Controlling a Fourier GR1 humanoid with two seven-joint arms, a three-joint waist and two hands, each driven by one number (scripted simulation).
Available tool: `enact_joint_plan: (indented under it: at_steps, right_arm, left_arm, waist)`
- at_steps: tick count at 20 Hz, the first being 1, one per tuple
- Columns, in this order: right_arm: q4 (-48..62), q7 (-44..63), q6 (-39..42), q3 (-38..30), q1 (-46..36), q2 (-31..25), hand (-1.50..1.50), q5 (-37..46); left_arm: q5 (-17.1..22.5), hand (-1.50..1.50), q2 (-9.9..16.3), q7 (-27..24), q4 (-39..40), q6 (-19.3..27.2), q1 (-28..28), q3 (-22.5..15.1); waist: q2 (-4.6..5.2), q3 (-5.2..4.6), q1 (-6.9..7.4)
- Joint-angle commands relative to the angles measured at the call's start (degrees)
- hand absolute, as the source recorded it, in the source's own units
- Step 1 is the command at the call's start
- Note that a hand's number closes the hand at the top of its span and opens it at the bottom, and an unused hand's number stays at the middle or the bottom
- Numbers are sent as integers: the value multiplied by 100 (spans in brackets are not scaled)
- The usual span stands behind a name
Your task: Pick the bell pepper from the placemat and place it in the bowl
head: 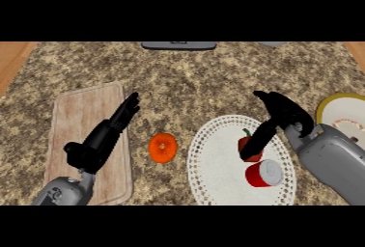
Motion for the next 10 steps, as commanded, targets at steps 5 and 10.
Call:
enact_joint_plan:
  at_steps: [5,10]
  right_arm:
    - [21,1541,219,164,-486,242,-150,-146]
    - [128,1492,-148,671,-380,569,-150,648]
  left_arm:
    - [-165,0,-120,10,-149,46,261,-80]
    - [-102,0,-138,459,-363,94,-47,93]
  waist:
    - [-27,8,-66]
    - [-20,15,-63]
